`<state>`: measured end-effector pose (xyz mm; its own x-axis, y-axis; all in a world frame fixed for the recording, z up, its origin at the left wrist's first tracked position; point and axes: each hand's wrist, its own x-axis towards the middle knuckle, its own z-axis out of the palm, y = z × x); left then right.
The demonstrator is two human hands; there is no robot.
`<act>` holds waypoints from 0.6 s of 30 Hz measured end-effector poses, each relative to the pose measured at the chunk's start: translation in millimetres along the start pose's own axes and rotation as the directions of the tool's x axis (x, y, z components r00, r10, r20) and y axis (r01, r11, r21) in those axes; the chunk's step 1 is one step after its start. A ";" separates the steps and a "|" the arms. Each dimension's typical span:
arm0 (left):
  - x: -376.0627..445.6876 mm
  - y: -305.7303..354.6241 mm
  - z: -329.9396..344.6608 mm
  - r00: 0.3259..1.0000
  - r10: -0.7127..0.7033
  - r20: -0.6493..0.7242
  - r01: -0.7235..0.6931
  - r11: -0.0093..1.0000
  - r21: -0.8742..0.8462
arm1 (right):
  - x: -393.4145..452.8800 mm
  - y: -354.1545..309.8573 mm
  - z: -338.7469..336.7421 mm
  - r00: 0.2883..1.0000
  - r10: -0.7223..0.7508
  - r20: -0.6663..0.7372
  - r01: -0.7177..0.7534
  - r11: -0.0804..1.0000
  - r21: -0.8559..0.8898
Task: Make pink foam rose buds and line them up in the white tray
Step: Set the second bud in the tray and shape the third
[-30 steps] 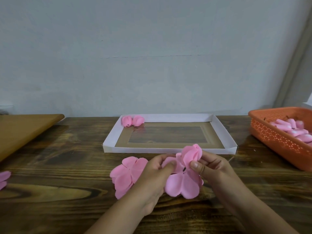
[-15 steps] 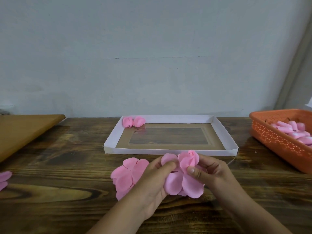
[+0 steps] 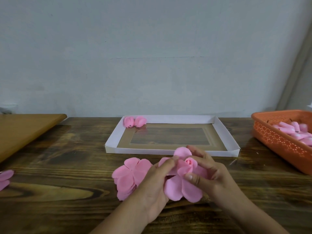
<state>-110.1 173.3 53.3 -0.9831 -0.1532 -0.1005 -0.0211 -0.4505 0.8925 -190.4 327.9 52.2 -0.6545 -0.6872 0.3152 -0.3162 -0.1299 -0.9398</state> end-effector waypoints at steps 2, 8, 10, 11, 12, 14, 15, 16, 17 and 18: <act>-0.9 0.9 0.6 0.999 0.032 -0.028 -0.032 0.999 0.029 | 0.1 -1.6 1.0 1.000 0.007 -0.016 -0.008 1.000 -0.014; -3.0 0.4 2.8 0.995 0.069 -0.068 -0.064 0.995 0.074 | -0.6 -3.1 5.1 0.997 -0.015 -0.075 0.014 1.000 -0.016; -3.7 0.4 3.0 0.996 0.068 -0.063 -0.063 0.995 0.072 | -1.0 -2.7 6.0 0.995 -0.022 -0.097 0.022 1.000 -0.008; -3.6 0.4 3.1 0.996 0.074 -0.059 -0.069 0.995 0.074 | -1.0 -2.4 6.1 0.994 -0.025 -0.103 0.025 1.000 -0.005; -3.7 0.9 3.3 0.995 0.084 -0.052 -0.080 0.994 0.077 | -1.1 -1.9 5.9 0.994 -0.030 -0.104 0.030 1.000 -0.001; -4.3 2.3 5.2 0.994 0.104 -0.029 -0.101 0.991 0.083 | -1.3 -1.3 5.5 0.994 -0.049 -0.101 0.048 0.999 -0.013; -5.1 2.7 6.4 0.993 0.116 -0.018 -0.114 0.990 0.086 | -1.4 -1.1 5.6 0.993 -0.058 -0.100 0.055 0.998 -0.032; -5.5 2.9 7.1 0.992 0.129 -0.014 -0.128 0.988 0.083 | -1.5 -0.8 5.8 0.993 -0.064 -0.100 0.060 0.997 -0.049; -5.6 2.7 7.2 0.990 0.141 -0.015 -0.139 0.987 0.075 | -1.6 -0.3 6.0 0.992 -0.071 -0.101 0.065 0.996 -0.061; -5.3 2.3 6.6 0.989 0.149 -0.019 -0.148 0.987 0.062 | -1.9 0.0 6.3 0.991 -0.079 -0.104 0.072 0.995 -0.069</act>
<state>-106.1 178.9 58.8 -0.9716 -0.2354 0.0255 0.1132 -0.3672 0.9232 -184.9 324.7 50.8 -0.6954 -0.5970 0.4001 -0.4091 -0.1288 -0.9033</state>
